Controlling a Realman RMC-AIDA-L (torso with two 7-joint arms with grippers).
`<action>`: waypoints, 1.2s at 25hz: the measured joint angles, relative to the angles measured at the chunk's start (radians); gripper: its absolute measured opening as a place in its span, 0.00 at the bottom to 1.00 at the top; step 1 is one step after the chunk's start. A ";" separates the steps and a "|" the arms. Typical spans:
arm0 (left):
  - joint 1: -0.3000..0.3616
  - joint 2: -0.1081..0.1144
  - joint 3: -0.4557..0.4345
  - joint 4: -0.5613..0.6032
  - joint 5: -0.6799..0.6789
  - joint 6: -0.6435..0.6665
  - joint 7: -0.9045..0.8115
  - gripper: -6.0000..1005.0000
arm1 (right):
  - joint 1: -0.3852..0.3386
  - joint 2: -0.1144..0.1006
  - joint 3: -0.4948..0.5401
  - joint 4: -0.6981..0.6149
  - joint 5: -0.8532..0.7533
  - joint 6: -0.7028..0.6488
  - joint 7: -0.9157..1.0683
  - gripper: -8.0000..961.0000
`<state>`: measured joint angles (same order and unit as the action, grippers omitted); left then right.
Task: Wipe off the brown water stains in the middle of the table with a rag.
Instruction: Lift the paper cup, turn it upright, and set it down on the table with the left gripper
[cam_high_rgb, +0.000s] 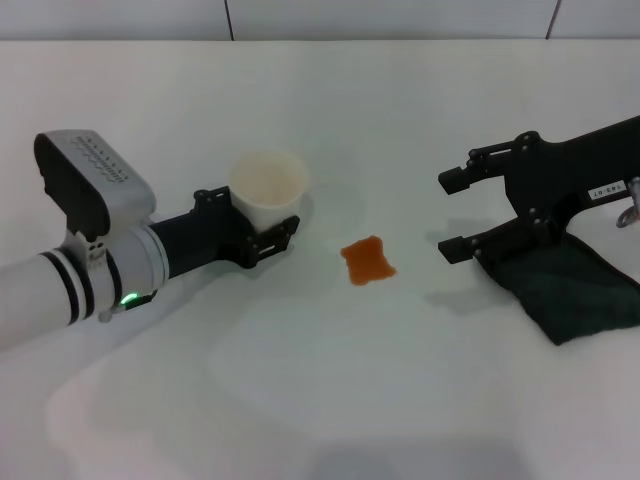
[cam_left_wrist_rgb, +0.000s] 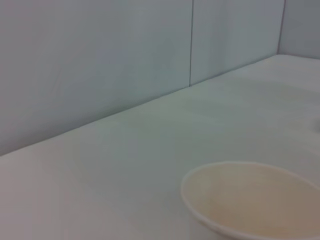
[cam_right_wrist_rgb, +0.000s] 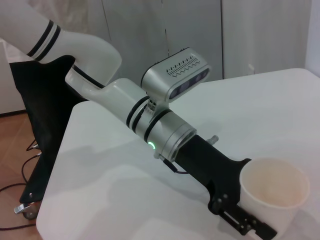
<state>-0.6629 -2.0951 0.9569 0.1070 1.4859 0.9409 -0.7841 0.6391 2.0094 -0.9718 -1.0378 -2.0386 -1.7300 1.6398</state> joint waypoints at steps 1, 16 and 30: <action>0.003 0.000 0.000 0.001 0.000 0.000 0.000 0.70 | 0.000 0.000 0.000 0.000 0.000 0.000 0.000 0.88; 0.030 0.004 -0.008 0.006 -0.028 0.031 0.009 0.89 | 0.006 0.000 -0.001 0.004 0.000 0.009 0.002 0.88; 0.262 0.017 -0.004 0.121 -0.081 0.273 0.010 0.89 | 0.004 -0.005 0.007 -0.010 -0.006 0.010 0.038 0.88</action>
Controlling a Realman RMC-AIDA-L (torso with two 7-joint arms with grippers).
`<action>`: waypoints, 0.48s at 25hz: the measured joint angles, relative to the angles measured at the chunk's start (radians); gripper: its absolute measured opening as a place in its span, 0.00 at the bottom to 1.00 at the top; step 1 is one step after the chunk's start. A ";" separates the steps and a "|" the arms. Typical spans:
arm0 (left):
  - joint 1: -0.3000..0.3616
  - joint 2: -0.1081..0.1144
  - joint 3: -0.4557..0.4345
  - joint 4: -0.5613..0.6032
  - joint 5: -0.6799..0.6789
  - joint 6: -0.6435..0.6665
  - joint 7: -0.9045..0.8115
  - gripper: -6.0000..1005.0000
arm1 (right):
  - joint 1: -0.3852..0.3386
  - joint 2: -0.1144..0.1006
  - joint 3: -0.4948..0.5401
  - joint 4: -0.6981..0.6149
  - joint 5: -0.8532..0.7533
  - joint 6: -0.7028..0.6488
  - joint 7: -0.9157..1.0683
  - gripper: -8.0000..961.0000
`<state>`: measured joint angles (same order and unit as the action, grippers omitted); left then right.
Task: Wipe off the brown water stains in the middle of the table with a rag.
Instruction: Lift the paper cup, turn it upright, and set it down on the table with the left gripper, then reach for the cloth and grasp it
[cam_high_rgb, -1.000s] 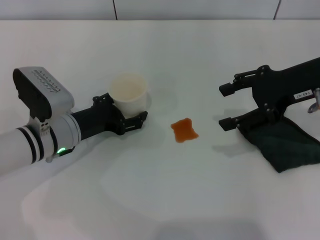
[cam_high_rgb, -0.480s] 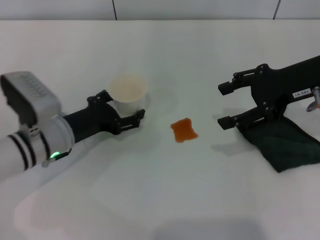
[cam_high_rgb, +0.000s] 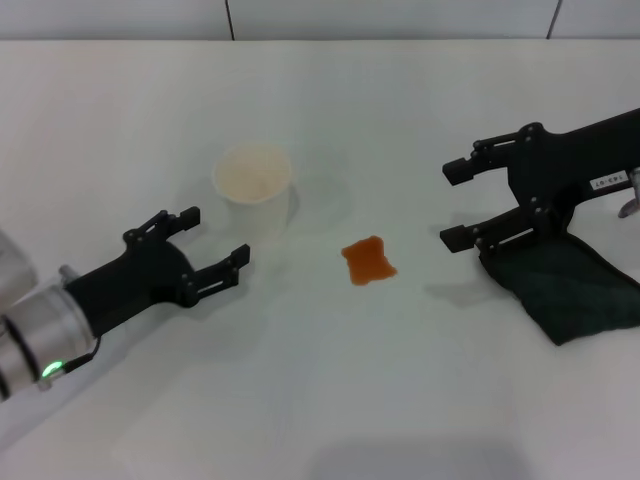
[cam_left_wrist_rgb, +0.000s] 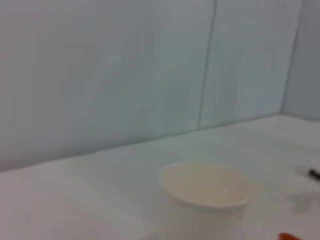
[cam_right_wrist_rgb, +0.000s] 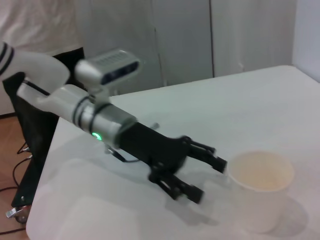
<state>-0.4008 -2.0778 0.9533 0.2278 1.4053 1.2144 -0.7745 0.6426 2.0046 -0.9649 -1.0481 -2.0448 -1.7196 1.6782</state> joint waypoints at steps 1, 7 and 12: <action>0.021 0.002 0.001 0.024 0.007 0.030 -0.009 0.89 | 0.000 -0.001 0.000 -0.001 -0.001 0.000 0.005 0.88; 0.163 0.007 0.003 0.264 0.122 0.227 -0.172 0.89 | -0.028 -0.003 -0.007 -0.069 -0.014 -0.004 0.061 0.88; 0.222 0.009 0.001 0.512 0.272 0.351 -0.385 0.89 | -0.074 0.001 -0.014 -0.148 -0.078 -0.009 0.123 0.88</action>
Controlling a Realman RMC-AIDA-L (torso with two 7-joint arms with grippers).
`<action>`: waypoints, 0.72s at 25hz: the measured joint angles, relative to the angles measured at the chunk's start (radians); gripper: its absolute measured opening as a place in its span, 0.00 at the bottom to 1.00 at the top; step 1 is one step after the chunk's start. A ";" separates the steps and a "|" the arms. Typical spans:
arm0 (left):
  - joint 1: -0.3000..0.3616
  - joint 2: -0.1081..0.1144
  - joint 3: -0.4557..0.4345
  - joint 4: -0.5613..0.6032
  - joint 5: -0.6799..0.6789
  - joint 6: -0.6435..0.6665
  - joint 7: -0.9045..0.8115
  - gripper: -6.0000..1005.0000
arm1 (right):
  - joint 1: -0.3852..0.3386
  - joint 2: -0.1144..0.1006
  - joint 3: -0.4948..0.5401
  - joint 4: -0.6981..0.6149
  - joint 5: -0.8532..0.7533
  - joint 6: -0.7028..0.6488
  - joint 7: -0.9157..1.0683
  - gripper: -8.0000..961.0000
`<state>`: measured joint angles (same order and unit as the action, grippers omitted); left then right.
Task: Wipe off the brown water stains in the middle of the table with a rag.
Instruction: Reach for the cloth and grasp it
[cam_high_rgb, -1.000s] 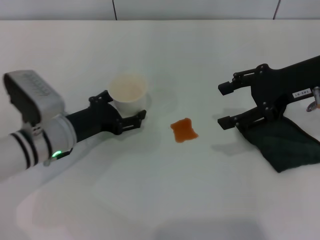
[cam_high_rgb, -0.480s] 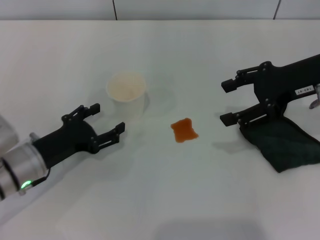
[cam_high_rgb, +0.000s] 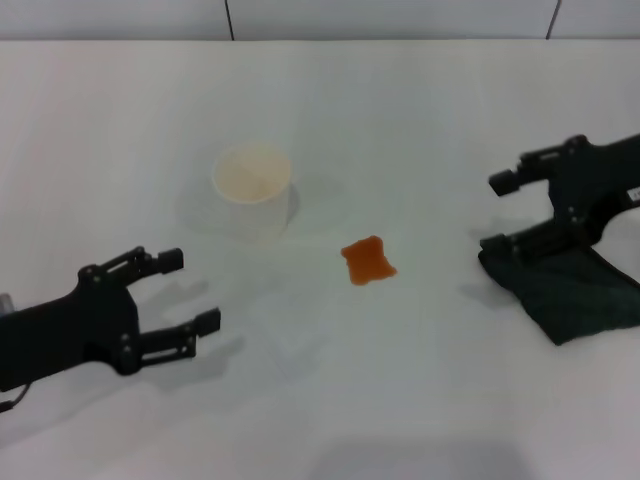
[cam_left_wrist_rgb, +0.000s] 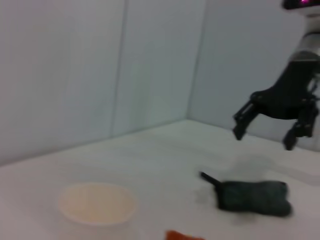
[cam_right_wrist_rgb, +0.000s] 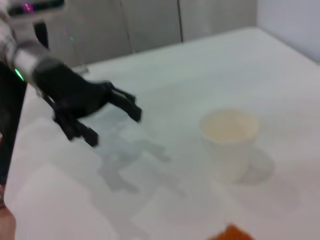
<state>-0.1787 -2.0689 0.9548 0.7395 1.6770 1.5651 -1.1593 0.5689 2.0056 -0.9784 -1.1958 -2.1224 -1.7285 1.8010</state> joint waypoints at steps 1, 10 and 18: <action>0.002 0.000 0.000 0.038 0.029 0.018 -0.042 0.89 | -0.003 0.000 -0.005 -0.003 -0.020 0.001 0.011 0.88; -0.034 -0.004 0.003 0.385 0.244 0.192 -0.320 0.89 | 0.003 0.000 -0.055 -0.003 -0.120 0.016 0.038 0.82; -0.088 -0.004 0.057 0.553 0.323 0.258 -0.462 0.89 | 0.013 -0.003 -0.070 0.027 -0.185 0.032 0.007 0.79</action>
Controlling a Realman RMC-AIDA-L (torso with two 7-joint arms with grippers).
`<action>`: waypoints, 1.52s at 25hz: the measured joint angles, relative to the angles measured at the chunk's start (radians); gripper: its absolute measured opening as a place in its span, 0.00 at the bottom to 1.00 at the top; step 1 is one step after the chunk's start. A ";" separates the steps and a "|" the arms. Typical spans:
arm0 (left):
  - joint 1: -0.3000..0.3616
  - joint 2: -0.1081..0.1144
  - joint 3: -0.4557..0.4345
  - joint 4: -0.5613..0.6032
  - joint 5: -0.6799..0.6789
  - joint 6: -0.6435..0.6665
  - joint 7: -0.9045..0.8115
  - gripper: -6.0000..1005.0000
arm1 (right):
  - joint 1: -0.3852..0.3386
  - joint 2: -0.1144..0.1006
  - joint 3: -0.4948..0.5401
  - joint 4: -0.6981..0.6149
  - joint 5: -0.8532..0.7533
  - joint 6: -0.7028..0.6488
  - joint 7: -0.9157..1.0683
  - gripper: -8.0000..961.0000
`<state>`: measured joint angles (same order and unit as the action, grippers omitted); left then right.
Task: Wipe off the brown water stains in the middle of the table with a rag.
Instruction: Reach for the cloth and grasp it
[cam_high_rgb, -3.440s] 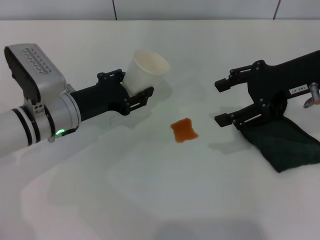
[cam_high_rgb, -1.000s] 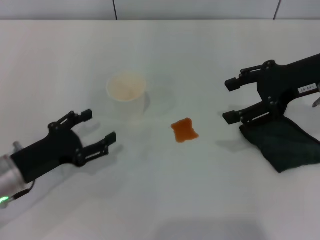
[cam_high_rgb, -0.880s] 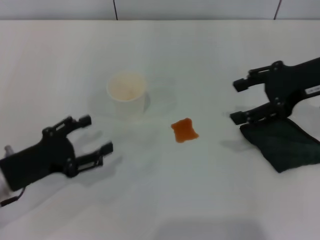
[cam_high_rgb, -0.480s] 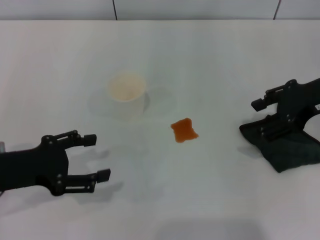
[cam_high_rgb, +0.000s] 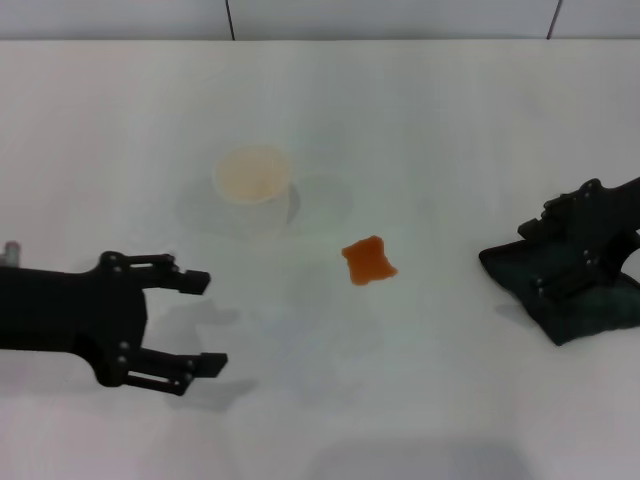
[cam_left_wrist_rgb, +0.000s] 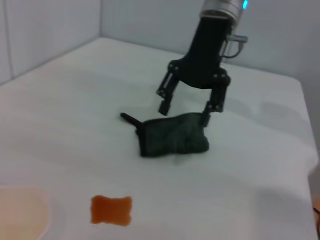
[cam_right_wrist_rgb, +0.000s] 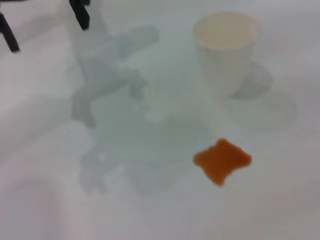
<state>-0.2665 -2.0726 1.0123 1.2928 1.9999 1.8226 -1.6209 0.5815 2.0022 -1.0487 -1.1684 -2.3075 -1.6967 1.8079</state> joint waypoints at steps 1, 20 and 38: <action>-0.008 0.000 0.006 0.004 0.004 0.003 -0.008 0.89 | 0.004 -0.001 0.000 0.008 -0.015 0.006 -0.004 0.78; -0.060 -0.002 0.022 0.004 0.051 -0.010 -0.022 0.89 | 0.053 -0.003 -0.042 0.119 -0.163 0.103 -0.026 0.73; -0.064 -0.004 0.036 -0.016 0.055 -0.026 -0.019 0.89 | 0.051 0.005 -0.096 0.147 -0.223 0.142 -0.020 0.30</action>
<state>-0.3310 -2.0770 1.0487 1.2769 2.0551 1.7963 -1.6395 0.6325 2.0070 -1.1443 -1.0216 -2.5300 -1.5549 1.7874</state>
